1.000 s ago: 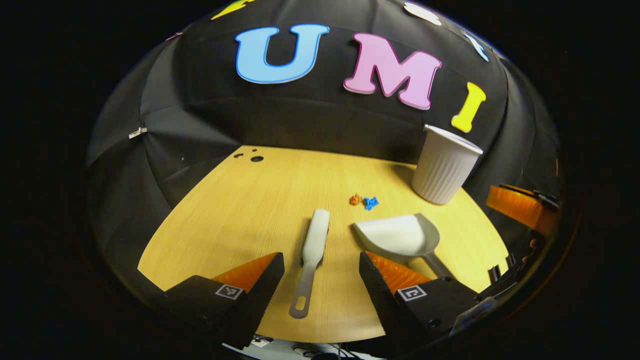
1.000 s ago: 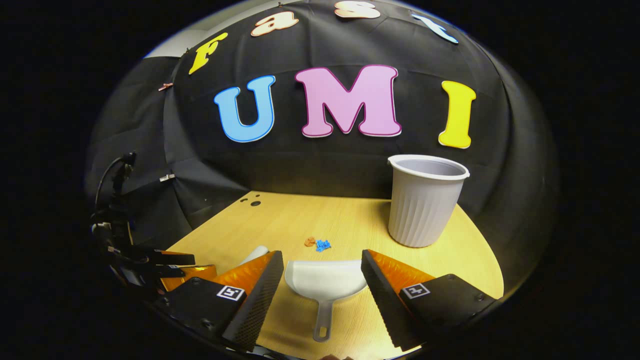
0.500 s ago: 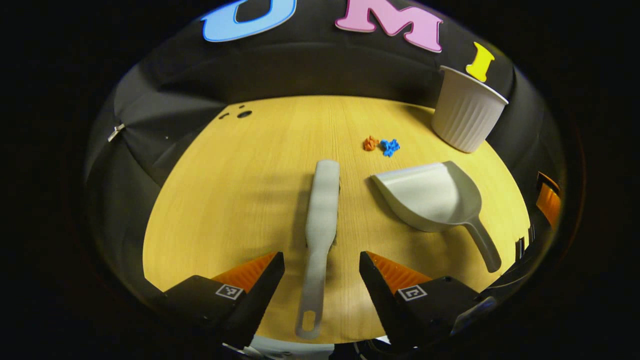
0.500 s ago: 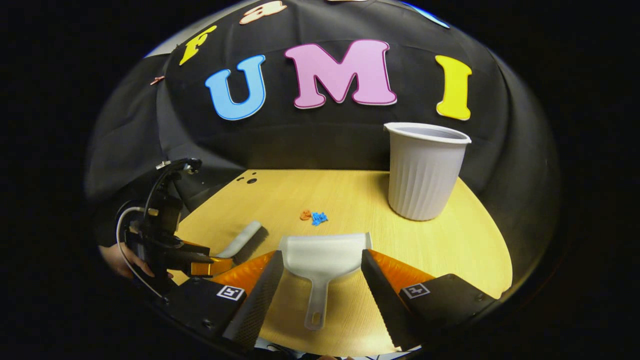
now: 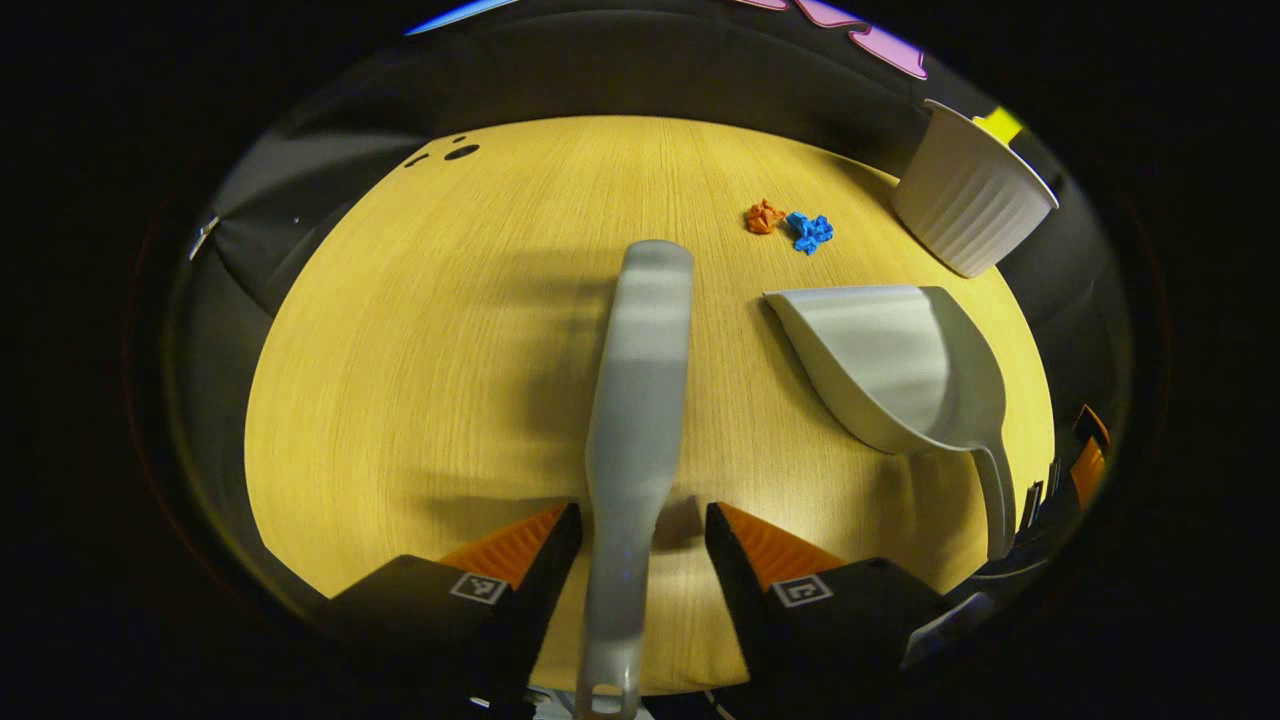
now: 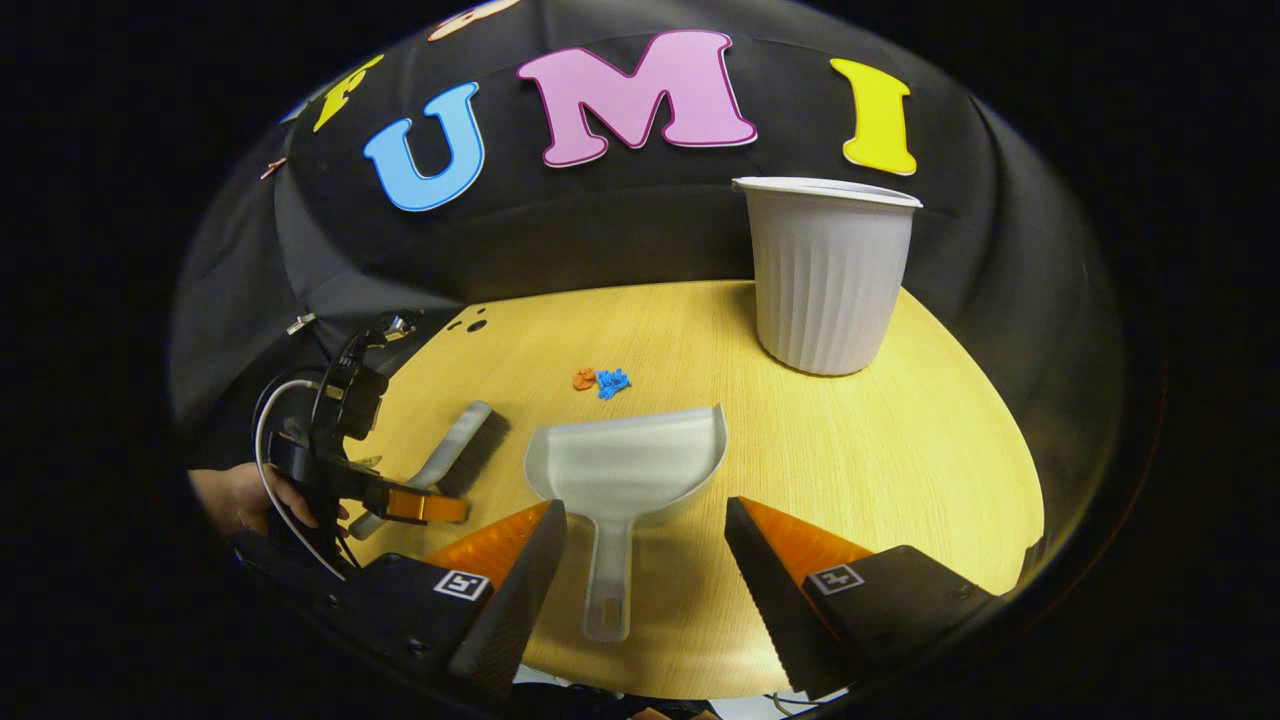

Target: Pick up the small broom and dustpan from the desktop, sweep the trash into the dustpan with the broom, and then empty the trash into the garbage bin.

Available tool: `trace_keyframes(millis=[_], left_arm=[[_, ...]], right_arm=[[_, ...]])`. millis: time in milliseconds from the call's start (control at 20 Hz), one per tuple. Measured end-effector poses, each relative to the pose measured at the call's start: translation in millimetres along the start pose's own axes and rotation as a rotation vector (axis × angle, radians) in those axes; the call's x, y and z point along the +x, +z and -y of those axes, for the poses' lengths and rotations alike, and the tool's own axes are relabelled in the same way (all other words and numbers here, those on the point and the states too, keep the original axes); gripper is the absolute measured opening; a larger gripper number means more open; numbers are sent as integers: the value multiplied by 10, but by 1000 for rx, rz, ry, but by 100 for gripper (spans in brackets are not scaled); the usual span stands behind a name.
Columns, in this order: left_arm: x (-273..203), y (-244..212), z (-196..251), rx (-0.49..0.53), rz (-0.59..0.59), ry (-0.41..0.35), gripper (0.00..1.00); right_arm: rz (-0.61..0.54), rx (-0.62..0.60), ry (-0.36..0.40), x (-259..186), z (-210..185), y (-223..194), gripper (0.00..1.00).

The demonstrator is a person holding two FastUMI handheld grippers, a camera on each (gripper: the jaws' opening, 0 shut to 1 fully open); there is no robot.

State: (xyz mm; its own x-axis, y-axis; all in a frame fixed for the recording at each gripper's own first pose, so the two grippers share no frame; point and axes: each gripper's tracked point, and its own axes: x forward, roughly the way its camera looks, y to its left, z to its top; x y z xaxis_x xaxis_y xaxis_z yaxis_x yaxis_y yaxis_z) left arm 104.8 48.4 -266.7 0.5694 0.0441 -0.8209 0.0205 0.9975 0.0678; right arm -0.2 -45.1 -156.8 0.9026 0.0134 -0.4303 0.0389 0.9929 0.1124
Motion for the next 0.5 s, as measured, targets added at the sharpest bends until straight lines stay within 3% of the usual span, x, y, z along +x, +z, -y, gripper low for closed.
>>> trace_keyframes(millis=[100,200,250,400,500], left_arm=[[41,24,-49,19,6,23,63],[53,48,-61,30,3,37,53],[67,36,-98,43,-4,54,51],[55,42,-99,41,-7,72,32],[55,69,-94,24,18,76,30]], right_arm=[[-11,-5,4,35,-3,-22,99],[-24,-11,10,56,-30,-39,99],[-33,-18,15,79,-45,-65,99],[-66,-43,30,102,-92,-133,99],[-91,-51,36,121,-106,-175,99]])
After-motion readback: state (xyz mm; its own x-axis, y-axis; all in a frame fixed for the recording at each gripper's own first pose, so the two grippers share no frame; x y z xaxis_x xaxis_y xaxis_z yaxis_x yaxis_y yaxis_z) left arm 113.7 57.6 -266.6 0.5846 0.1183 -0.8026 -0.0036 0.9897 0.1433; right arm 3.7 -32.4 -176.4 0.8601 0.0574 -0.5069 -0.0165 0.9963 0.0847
